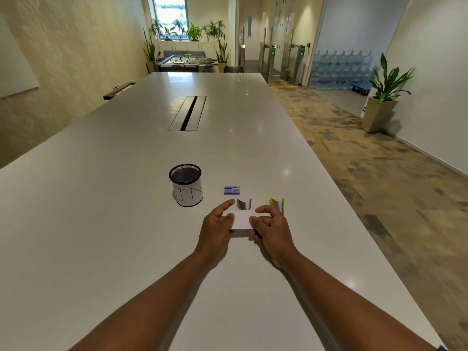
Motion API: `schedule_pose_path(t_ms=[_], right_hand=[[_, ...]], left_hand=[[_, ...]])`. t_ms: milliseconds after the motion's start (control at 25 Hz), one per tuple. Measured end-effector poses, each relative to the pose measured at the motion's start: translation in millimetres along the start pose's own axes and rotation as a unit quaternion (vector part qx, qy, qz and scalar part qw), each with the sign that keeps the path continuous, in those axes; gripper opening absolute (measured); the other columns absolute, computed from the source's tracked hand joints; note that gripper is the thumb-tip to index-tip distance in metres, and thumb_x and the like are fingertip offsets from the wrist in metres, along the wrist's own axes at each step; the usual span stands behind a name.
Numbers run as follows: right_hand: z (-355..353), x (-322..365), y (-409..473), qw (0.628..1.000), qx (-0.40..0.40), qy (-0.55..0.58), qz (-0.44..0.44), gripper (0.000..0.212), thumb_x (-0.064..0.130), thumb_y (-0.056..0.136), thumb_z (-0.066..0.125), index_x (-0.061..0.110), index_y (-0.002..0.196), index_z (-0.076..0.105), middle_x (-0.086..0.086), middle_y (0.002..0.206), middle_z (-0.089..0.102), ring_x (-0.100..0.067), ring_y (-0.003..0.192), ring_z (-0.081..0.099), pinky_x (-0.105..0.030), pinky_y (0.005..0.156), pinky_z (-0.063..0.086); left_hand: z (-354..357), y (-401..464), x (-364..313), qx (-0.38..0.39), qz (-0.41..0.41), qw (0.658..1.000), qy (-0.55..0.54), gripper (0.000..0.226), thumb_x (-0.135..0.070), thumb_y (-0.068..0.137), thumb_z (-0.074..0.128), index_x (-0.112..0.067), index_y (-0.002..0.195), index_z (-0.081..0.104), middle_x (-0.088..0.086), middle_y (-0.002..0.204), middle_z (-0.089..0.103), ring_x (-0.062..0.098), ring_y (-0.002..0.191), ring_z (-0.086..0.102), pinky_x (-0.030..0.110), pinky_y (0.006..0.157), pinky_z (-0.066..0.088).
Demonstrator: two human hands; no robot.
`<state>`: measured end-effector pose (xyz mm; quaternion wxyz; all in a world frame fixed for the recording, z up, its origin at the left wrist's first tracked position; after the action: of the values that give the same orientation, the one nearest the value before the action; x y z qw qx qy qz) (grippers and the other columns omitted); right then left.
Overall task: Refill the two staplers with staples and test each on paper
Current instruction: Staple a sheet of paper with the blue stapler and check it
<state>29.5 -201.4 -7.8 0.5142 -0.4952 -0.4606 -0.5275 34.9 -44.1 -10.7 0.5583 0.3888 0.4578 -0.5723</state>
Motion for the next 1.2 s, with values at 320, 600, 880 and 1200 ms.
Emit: schedule_pose_path(t_ms=[320,600,880,1200], right_hand=[[1,4,-5,1.000,0.006,0.023,-0.017,0.008,0.002,0.096,0.064,0.005,0.102,0.068,-0.009,0.076,0.069,-0.015,0.064,0.062,-0.025,0.057,0.053],[2,4,-6,0.999,0.023,0.019,-0.017,0.015,-0.006,0.092,0.065,0.002,0.102,0.073,-0.012,0.080,0.065,-0.016,0.071,0.059,-0.024,0.066,0.053],[2,3,-4,0.999,0.034,0.027,-0.018,0.015,-0.006,0.092,0.067,0.003,0.102,0.074,-0.017,0.088,0.069,-0.018,0.077,0.063,-0.025,0.071,0.056],[0,1,-3,0.999,0.030,0.037,-0.010,0.016,-0.004,0.093,0.067,0.001,0.106,0.074,-0.016,0.091,0.074,-0.017,0.077,0.067,-0.028,0.072,0.057]], left_hand=[[-9,-3,-4,0.056,-0.030,0.998,0.024,0.027,0.004,0.096,0.060,-0.008,0.119,0.071,0.014,0.111,0.075,0.019,0.091,0.074,0.028,0.075,0.059],[-10,-3,-2,0.033,-0.006,0.997,0.063,0.031,-0.003,0.081,0.082,-0.016,0.109,0.075,0.001,0.094,0.080,0.015,0.080,0.076,0.034,0.071,0.062],[-9,4,-2,0.015,-0.029,0.999,0.030,0.012,-0.006,0.087,0.075,-0.010,0.099,0.077,0.008,0.091,0.078,0.022,0.082,0.074,0.034,0.074,0.060],[-12,0,-1,0.034,-0.013,0.998,0.055,0.024,-0.012,0.086,0.080,-0.016,0.109,0.075,0.008,0.095,0.080,0.021,0.083,0.077,0.030,0.069,0.060]])
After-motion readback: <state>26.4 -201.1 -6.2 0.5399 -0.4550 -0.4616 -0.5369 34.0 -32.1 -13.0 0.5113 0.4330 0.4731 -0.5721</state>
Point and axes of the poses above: each hand's wrist, its own y-axis towards the middle knuckle, its own z-axis out of the palm, x = y × z, the point moved 2 cm from there along y, towards the middle knuckle
